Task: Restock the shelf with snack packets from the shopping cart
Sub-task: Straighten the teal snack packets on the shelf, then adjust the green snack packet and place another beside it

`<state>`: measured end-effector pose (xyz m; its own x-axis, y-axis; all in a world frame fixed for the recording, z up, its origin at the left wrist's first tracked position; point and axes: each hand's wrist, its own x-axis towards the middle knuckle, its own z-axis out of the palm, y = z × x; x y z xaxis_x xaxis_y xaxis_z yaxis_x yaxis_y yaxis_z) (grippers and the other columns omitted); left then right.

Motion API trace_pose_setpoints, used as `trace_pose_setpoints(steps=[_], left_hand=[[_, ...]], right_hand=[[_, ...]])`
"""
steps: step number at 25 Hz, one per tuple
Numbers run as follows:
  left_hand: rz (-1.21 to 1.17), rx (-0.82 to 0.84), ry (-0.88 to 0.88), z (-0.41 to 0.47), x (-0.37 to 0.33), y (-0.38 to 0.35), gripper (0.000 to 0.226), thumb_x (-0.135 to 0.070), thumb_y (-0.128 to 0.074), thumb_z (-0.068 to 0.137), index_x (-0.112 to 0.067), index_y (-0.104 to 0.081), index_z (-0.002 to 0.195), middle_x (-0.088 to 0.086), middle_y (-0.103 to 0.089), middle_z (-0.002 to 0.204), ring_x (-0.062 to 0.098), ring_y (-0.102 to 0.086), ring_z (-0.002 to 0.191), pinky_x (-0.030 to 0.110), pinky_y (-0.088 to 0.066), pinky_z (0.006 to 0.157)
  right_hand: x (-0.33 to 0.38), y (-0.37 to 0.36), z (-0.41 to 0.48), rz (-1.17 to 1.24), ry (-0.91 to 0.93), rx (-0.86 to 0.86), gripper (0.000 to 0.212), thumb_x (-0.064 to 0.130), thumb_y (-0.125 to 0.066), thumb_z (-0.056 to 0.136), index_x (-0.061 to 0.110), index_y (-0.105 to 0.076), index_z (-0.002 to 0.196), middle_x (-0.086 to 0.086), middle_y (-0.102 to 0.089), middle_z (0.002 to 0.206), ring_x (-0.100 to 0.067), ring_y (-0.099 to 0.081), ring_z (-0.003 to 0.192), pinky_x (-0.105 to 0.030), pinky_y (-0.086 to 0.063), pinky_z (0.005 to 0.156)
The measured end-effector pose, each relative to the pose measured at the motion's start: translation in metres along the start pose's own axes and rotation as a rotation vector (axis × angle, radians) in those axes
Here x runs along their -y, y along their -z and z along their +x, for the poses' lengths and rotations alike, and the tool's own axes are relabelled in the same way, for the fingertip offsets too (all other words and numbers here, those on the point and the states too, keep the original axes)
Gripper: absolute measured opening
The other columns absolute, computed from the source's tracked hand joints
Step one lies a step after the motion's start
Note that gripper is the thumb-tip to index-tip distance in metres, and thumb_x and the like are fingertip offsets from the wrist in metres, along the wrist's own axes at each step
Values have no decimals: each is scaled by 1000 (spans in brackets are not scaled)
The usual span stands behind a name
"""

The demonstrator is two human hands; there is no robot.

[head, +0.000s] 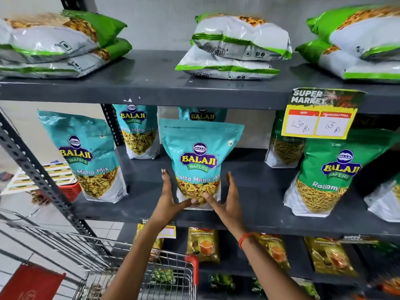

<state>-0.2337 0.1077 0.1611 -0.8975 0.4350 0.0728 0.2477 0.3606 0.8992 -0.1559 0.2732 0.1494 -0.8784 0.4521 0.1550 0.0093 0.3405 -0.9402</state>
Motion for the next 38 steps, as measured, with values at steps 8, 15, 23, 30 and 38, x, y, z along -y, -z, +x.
trace_pose_setpoints(steps=[8,15,23,30,38], left_hand=[[127,-251,-483,-26,-90,-125,77,-25,-40,94,-35,21,140,-27,24,149,-2,13,142,15,4,117],[-4,251,-77,20,-109,-258,105,-12,-74,73,-10,2,146,7,-4,158,19,-12,145,26,-18,117],[-105,281,47,41,-101,-293,68,-6,-75,71,-9,-41,131,9,-55,132,22,-52,120,20,-44,93],[-69,310,89,34,-106,-279,75,-9,-75,71,-9,-35,135,5,-51,133,24,-49,126,31,-42,104],[204,-180,-400,-20,-181,-313,82,-47,-37,89,-40,34,132,-15,32,148,-1,21,140,15,10,115]], right_hand=[[13,87,-22,-164,412,-507,46,24,-58,87,9,-44,128,-12,-48,134,-15,-39,129,-20,-28,111],[-72,242,-20,-144,41,-557,111,45,-81,60,7,-19,143,-17,-25,150,-26,-22,141,-37,-22,116],[-118,294,12,-36,-140,-102,100,40,-87,48,17,-37,131,-9,-53,130,-24,-51,121,-35,-44,97],[-115,282,12,-30,-85,-79,97,50,-84,47,25,-37,128,-4,-52,128,-22,-51,121,-41,-48,99],[-80,302,-12,-173,273,-580,57,41,-49,88,7,-38,134,-14,-46,137,-11,-37,129,-6,-22,107]])
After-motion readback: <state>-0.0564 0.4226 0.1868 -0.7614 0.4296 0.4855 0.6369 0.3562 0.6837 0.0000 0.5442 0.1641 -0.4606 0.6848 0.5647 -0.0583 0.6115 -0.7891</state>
